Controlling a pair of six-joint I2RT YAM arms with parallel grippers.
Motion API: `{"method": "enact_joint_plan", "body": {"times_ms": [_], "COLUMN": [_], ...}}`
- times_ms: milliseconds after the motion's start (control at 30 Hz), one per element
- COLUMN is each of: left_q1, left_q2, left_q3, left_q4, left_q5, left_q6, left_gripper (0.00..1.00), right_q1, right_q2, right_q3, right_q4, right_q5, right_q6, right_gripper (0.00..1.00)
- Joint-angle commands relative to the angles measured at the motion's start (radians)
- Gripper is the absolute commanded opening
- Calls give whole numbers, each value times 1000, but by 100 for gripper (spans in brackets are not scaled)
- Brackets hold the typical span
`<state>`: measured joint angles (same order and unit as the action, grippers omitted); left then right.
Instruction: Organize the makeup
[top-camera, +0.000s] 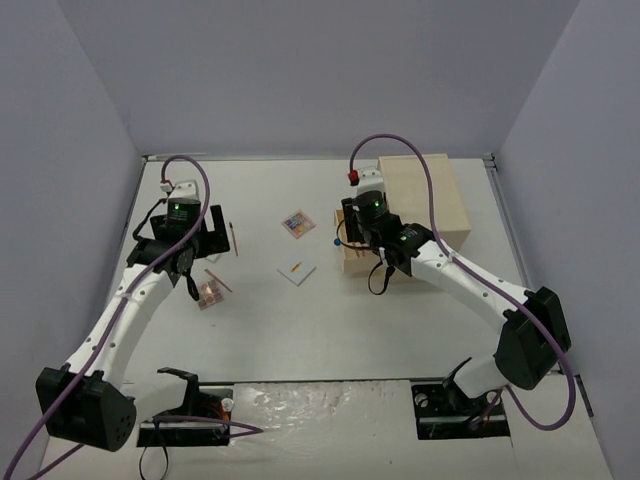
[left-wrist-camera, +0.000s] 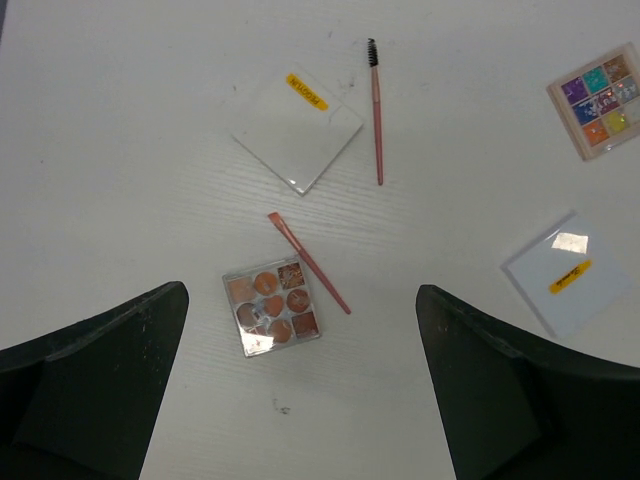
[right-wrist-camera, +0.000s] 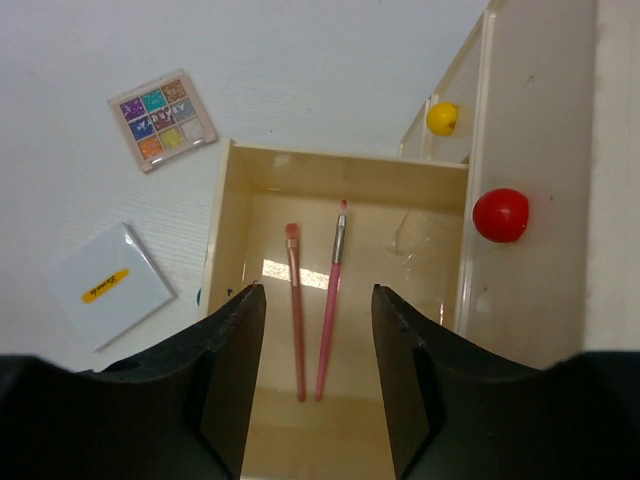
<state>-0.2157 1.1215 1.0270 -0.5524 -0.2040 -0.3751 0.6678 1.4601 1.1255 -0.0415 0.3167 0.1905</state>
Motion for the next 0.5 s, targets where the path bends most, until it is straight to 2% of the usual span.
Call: {"method": "enact_joint_plan", "body": {"times_ms": [0,167,267,467], "left_q1": [3,-5,-8,-16], "left_q2": [102,247,350,559], "left_q3": [130,218,280,396], "left_q4": [-1,-3,2,-6], "left_q5": [68,78,69,71], "left_q6": [-84,-130,-147,-158], "left_gripper": [97,97,96,89], "right_q1": [-5,-7,-7,-7], "right_q2": [-63,-127,-182,-274], "right_q3": [35,49,44,19], "right_q4": [51,48,48,48], "right_q5": [-8,-36,-63,-59], "right_q6": [-3,-23,-37,-64], "right_gripper": [51,85,100,100]}}
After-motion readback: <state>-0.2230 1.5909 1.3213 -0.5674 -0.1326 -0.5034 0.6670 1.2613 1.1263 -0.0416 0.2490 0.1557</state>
